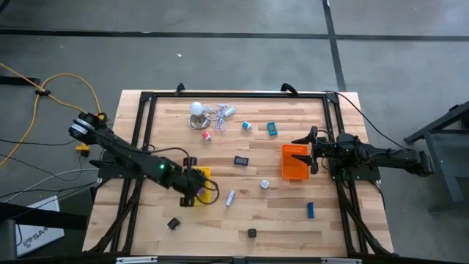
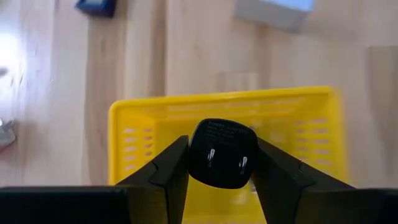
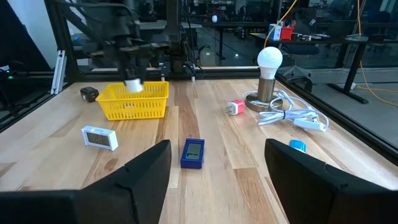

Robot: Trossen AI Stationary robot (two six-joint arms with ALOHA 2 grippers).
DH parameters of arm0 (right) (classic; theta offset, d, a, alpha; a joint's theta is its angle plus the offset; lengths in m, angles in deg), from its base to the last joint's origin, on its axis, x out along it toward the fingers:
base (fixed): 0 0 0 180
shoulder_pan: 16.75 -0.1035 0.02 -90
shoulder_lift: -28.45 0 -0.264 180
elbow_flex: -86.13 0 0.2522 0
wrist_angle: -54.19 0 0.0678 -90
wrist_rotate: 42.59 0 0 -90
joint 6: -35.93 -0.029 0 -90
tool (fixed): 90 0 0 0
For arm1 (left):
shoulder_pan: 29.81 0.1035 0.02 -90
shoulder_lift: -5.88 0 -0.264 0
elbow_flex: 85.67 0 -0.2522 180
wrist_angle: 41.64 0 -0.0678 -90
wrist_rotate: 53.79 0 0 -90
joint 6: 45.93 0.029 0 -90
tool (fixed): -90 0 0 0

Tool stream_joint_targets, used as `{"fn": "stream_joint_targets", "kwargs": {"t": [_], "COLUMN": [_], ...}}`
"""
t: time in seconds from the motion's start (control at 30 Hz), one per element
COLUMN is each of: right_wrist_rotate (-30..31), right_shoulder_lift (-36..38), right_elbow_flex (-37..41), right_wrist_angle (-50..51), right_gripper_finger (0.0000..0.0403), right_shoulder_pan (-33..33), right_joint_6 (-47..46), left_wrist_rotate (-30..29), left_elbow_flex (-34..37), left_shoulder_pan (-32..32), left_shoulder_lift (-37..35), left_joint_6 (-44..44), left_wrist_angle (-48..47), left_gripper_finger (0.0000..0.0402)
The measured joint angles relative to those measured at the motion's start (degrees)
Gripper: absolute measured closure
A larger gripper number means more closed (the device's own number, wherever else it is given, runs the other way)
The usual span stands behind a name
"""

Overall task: Pick & Place Office items
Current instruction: Put the white charger adapter into the yellow bin

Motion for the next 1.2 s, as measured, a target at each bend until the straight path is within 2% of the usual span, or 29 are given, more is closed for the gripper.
{"fn": "stream_joint_targets", "kwargs": {"t": [0.27,0.5,0.83,1.2], "right_wrist_rotate": [-0.01,0.0,-0.01,-0.01], "right_shoulder_lift": [0.0,0.0,0.0,0.0], "right_elbow_flex": [0.01,0.0,0.01,0.01], "right_wrist_angle": [-0.01,-0.01,-0.01,0.0], "right_gripper_finger": [0.0155,0.0155,0.0155,0.0155], "right_shoulder_pan": [0.0,0.0,0.0,0.0], "right_joint_6": [0.0,0.0,0.0,0.0], "left_wrist_rotate": [0.68,5.72,8.37,9.33], "left_elbow_flex": [4.85,7.78,8.34,8.36], "left_shoulder_pan": [4.91,8.41,9.13,9.13], "left_shoulder_lift": [-0.01,-0.01,1.79,1.78], "left_joint_6": [0.94,2.17,2.55,2.55], "left_wrist_angle": [4.9,8.9,11.07,11.23], "left_gripper_finger": [0.0258,0.0258,0.0239,0.0235]}}
